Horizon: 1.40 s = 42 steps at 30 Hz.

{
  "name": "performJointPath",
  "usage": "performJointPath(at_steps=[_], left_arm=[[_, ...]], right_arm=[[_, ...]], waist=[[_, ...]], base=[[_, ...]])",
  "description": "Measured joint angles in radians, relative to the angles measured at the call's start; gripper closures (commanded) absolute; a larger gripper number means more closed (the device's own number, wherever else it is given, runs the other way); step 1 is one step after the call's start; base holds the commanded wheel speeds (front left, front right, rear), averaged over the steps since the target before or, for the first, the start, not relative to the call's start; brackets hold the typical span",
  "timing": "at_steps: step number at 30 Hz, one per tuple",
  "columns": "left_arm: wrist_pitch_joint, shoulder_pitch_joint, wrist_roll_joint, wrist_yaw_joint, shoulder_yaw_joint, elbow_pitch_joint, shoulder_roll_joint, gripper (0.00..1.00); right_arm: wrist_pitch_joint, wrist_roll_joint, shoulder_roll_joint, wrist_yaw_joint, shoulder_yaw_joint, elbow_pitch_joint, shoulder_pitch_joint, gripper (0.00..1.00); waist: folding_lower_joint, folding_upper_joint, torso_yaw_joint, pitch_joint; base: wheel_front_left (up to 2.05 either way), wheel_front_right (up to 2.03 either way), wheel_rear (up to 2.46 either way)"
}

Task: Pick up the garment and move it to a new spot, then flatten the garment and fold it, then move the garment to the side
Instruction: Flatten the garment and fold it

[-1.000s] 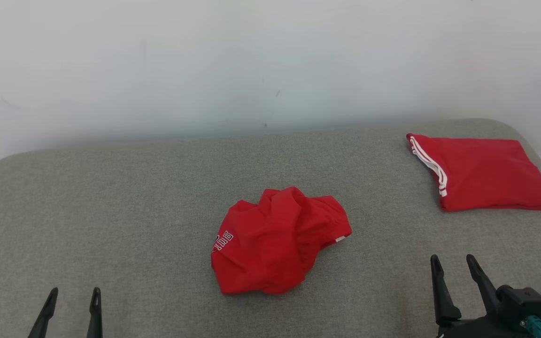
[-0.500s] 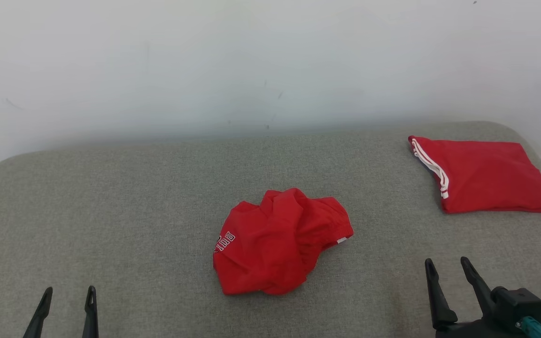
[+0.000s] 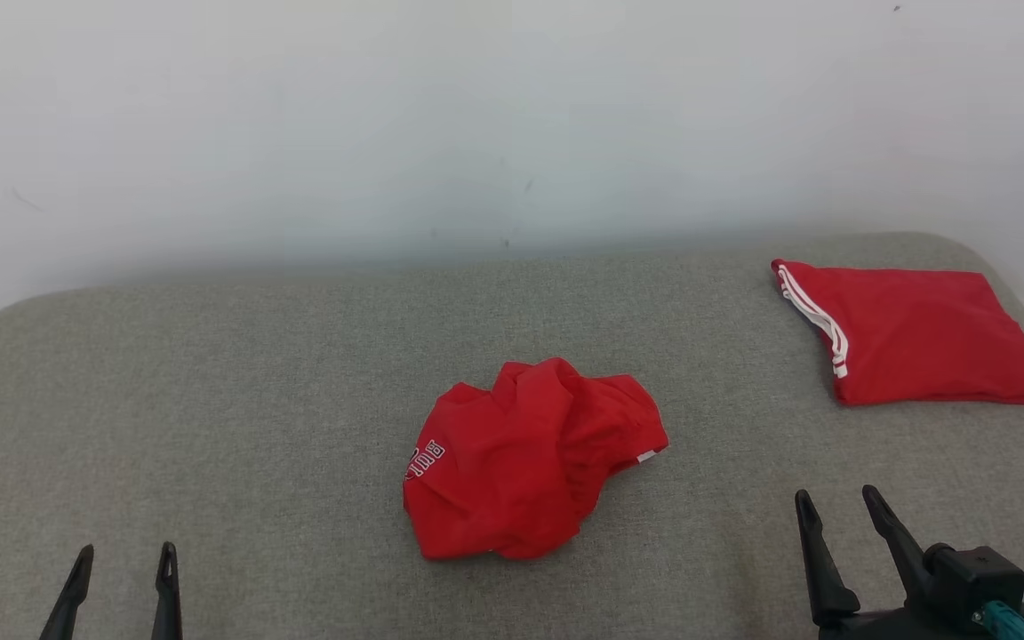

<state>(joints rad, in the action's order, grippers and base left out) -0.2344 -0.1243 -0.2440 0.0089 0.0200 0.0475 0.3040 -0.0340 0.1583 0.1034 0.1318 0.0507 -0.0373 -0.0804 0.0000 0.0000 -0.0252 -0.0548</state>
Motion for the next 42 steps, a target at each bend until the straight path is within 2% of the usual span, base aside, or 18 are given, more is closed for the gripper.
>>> performJointPath(at_steps=[42], left_arm=[[0.006, 0.001, -0.015, 0.036, 0.018, -0.008, 0.016, 0.0]], right_arm=[[0.0, 0.0, -0.006, 0.0, 0.007, -0.005, -0.002, 0.0]], waist=[[0.0, 0.0, -0.007, 0.013]], base=[[0.0, 0.0, 0.0]])
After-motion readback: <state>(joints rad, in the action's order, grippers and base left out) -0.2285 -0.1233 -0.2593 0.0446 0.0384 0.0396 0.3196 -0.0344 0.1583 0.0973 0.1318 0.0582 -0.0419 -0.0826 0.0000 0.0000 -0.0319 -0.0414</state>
